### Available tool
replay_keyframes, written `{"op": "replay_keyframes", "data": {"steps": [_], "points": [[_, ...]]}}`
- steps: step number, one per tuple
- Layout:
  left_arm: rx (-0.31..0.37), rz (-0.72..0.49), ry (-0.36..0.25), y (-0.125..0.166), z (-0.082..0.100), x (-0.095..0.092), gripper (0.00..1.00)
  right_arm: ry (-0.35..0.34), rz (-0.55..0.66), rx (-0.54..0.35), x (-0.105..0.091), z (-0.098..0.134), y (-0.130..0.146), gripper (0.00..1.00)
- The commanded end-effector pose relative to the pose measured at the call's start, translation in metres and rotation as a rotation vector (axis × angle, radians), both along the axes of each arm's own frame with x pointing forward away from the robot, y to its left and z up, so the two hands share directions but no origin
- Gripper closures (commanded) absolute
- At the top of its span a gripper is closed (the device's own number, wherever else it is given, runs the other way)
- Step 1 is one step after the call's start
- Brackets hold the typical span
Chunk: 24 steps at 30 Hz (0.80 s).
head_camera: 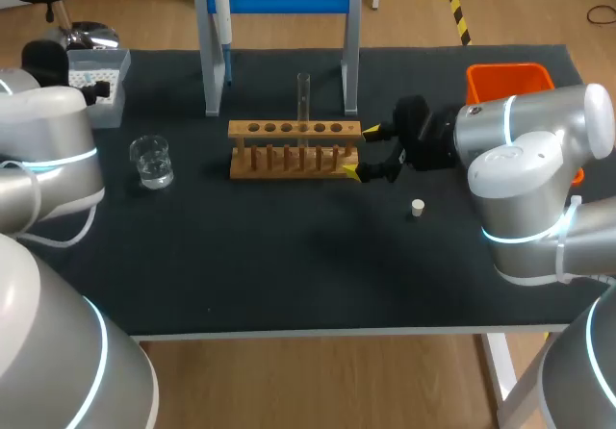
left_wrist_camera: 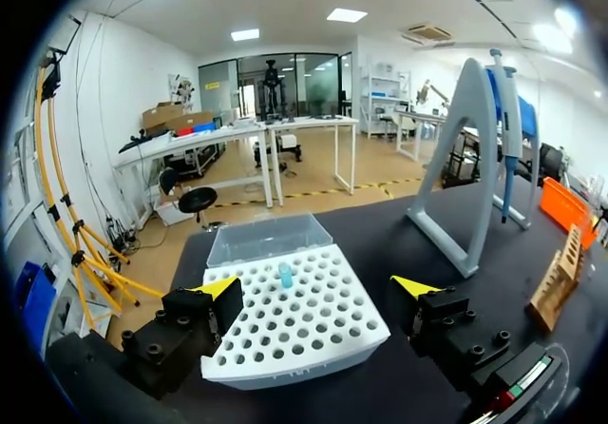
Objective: Invert the test tube, pick up the pipette, mount the tip to pipette, aspirate from beaker and dispense into the tube, eject the tip, return the pipette, and cap with the stopper.
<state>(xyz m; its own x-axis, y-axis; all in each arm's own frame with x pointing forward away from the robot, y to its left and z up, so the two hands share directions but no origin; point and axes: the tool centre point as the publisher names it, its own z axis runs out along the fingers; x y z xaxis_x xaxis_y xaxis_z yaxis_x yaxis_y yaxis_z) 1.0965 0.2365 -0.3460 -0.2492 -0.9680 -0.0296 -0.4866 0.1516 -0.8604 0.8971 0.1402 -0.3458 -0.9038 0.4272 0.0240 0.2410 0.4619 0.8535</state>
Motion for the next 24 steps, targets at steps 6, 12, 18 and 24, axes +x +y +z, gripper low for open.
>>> {"op": "replay_keyframes", "data": {"steps": [6, 12, 18, 24], "points": [[0.003, -0.002, 0.009, 0.001, -0.004, 0.013, 0.52, 0.001, 0.000, 0.000, 0.000, 0.000, -0.001, 0.00], [0.006, -0.003, 0.014, 0.002, -0.004, 0.017, 0.52, 0.001, 0.000, 0.000, 0.000, 0.000, -0.001, 0.00], [0.006, -0.003, 0.020, 0.003, -0.006, 0.023, 0.51, 0.001, 0.000, 0.000, 0.000, 0.000, -0.001, 0.00], [0.004, 0.002, 0.021, 0.005, -0.008, 0.029, 0.52, 0.001, 0.000, 0.000, 0.000, 0.000, -0.001, 0.00]]}}
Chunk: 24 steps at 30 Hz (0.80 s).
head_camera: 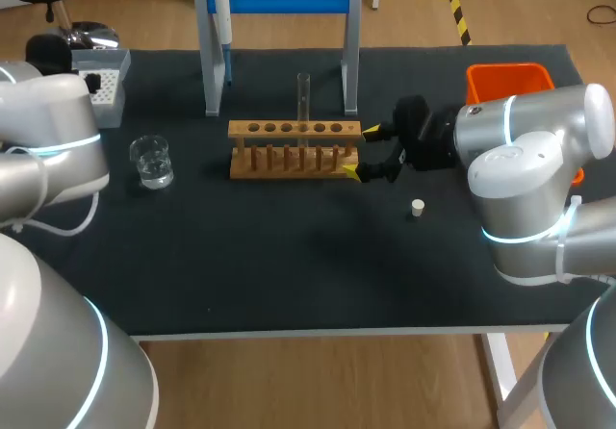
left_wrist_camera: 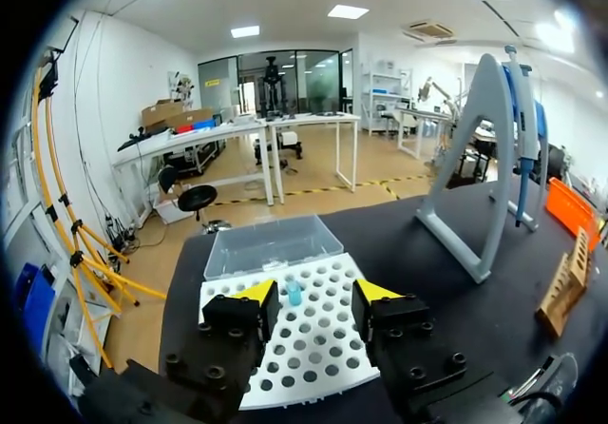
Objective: Invert the test tube, pick up the pipette, mount the tip to pipette, aspirate from beaker and dispense into the tube, eject the tip, return the pipette, and cap with the stopper.
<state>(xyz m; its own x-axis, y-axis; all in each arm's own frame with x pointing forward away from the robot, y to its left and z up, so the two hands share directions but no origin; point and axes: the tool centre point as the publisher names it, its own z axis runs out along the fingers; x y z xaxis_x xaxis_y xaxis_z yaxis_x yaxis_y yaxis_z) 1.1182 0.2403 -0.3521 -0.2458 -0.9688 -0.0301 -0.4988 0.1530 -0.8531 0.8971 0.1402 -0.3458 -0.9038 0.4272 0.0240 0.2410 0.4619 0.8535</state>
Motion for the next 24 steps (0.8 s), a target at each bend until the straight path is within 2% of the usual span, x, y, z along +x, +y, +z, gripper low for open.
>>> {"op": "replay_keyframes", "data": {"steps": [1, 12, 15, 24], "points": [[0.001, -0.002, 0.008, 0.0014, -0.0017, 0.0077, 0.52, 0.001, 0.000, 0.000, -0.0004, 0.0003, -0.0006, 0.00], [-0.002, 0.010, 0.006, 0.0056, -0.0035, 0.0147, 0.55, 0.001, 0.000, 0.000, -0.0004, 0.0003, -0.0006, 0.00], [-0.003, 0.013, 0.006, 0.0063, -0.0039, 0.0156, 0.59, 0.001, 0.000, 0.000, -0.0004, 0.0003, -0.0006, 0.00], [-0.006, 0.020, 0.010, 0.0082, -0.0053, 0.0165, 0.62, 0.001, 0.000, 0.000, -0.0004, 0.0003, -0.0006, 0.00]]}}
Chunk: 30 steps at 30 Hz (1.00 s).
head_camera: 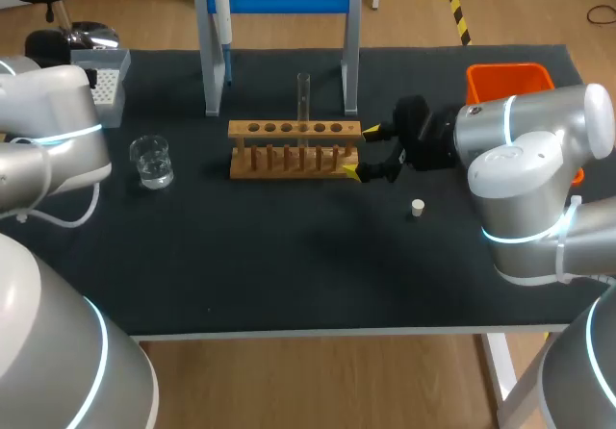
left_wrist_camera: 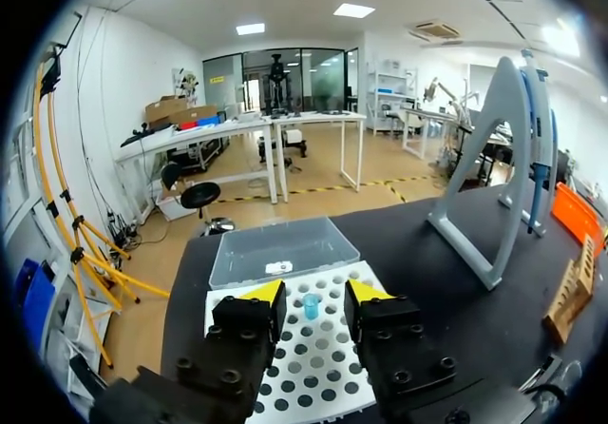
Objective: Invert the test tube, pick up the pipette, mount the tip to pipette, aspirate from beaker and dispense into the tube, eject the tip, return the pipette, and cap with the stopper.
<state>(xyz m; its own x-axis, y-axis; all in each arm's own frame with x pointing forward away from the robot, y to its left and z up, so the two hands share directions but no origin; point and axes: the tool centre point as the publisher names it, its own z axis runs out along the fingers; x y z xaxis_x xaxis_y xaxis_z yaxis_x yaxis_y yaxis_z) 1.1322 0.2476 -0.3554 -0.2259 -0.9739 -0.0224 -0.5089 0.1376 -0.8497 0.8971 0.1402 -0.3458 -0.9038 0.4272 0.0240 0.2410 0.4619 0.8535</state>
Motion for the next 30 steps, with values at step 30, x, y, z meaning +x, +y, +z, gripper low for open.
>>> {"op": "replay_keyframes", "data": {"steps": [30], "points": [[0.000, 0.001, 0.021, -0.0005, -0.0113, 0.0080, 0.72, 0.001, 0.000, 0.000, -0.0004, 0.0003, -0.0006, 0.00]]}}
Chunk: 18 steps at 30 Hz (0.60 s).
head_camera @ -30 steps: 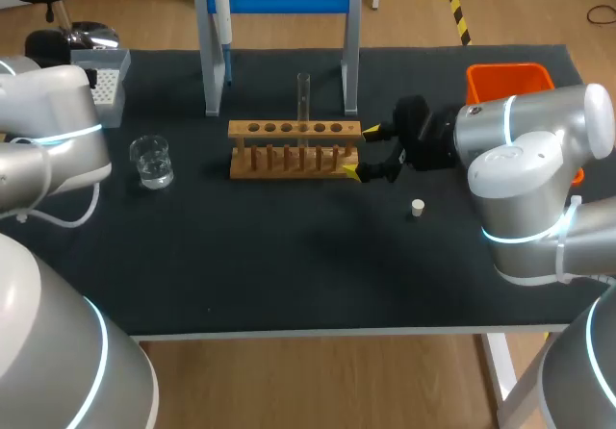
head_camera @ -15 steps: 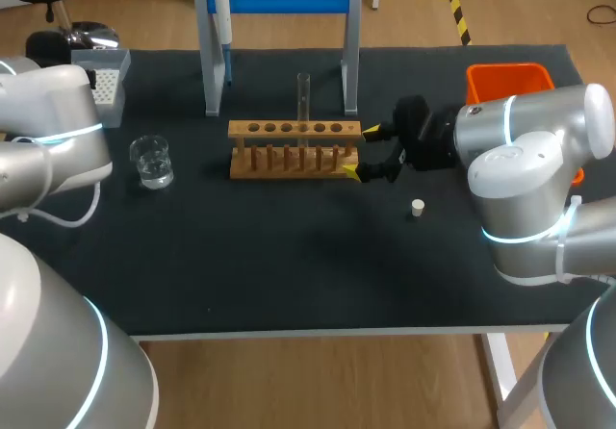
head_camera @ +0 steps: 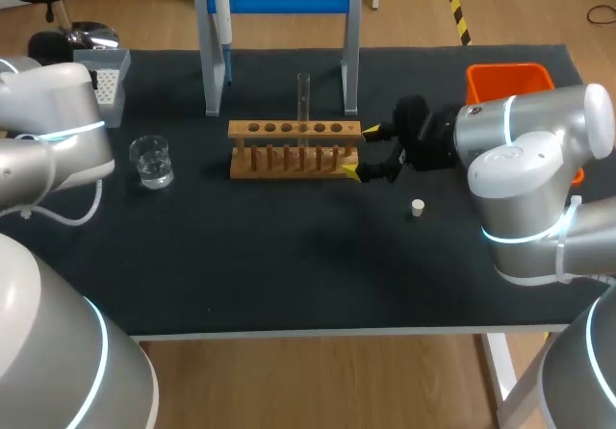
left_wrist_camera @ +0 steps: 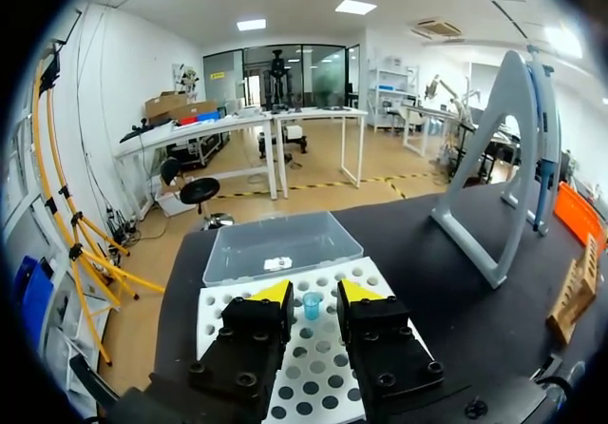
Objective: Invert the test tube, pick up the pipette, mount the tip to pipette, aspirate from beaker and dispense into the tube, eject the tip, return the pipette, and cap with the stopper.
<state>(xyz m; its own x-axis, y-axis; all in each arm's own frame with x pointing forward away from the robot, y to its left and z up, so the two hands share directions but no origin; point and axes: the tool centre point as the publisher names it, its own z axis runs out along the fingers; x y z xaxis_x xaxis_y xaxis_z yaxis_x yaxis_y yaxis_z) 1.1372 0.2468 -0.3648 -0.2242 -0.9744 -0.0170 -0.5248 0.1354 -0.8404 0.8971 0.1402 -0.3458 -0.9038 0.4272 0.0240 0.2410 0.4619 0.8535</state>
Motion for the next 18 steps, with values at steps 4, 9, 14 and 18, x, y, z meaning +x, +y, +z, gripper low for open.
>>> {"op": "replay_keyframes", "data": {"steps": [4, 9, 14, 18], "points": [[0.001, 0.001, 0.004, 0.0000, -0.0021, 0.0028, 0.72, 0.001, 0.000, 0.000, -0.0004, 0.0003, -0.0006, 0.00], [0.001, 0.003, 0.007, -0.0002, -0.0026, 0.0016, 0.73, 0.001, 0.000, 0.000, -0.0004, 0.0003, -0.0006, 0.00], [0.000, 0.004, 0.010, -0.0004, -0.0036, 0.0006, 0.78, 0.001, 0.000, 0.000, -0.0004, 0.0003, -0.0006, 0.00], [0.000, 0.001, 0.013, -0.0007, -0.0044, 0.0005, 0.95, 0.001, 0.000, 0.000, -0.0004, 0.0003, -0.0006, 0.00]]}}
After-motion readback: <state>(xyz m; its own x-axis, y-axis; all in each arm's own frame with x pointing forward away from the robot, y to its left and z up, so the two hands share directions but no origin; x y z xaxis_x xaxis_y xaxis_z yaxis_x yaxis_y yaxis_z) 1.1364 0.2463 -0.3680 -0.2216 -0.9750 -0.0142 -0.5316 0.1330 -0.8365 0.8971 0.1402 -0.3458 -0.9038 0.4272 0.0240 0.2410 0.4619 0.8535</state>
